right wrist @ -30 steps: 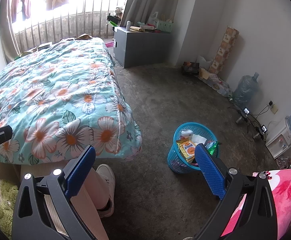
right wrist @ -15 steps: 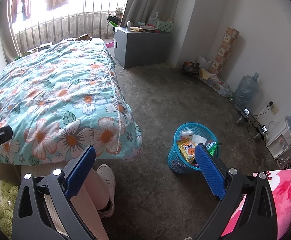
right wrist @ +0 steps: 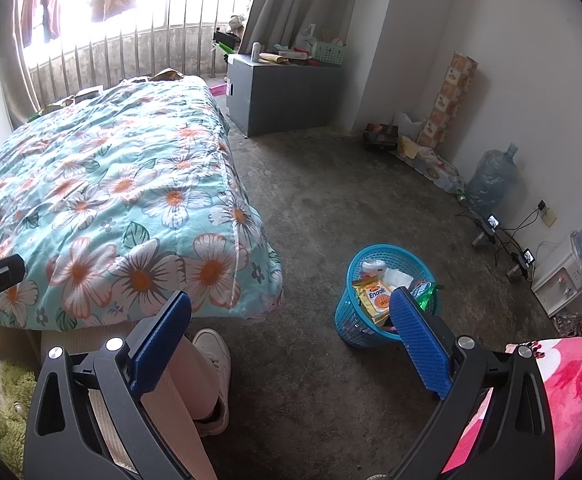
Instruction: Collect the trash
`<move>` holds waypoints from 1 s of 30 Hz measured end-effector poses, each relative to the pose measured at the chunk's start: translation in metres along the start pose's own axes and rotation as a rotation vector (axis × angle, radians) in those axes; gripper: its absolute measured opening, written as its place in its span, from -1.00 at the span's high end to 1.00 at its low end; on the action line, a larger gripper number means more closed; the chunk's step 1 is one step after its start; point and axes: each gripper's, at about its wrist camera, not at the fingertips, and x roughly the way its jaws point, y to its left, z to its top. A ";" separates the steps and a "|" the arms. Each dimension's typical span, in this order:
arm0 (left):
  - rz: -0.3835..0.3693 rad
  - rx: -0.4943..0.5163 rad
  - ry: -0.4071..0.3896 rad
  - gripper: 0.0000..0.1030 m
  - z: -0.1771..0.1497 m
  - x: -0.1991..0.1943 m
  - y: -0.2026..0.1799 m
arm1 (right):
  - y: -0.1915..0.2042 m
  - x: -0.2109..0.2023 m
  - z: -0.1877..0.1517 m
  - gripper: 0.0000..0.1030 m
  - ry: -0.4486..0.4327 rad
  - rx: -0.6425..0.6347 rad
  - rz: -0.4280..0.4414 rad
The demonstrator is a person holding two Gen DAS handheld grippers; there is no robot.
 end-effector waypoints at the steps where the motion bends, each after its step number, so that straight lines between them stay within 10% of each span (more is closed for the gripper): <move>1: 0.000 0.000 0.000 -0.83 0.000 0.000 0.000 | 0.000 0.000 0.000 -0.87 0.000 0.000 0.000; 30: -0.001 -0.004 0.011 -0.83 -0.004 0.002 -0.001 | -0.001 0.000 0.000 -0.87 0.001 0.001 -0.001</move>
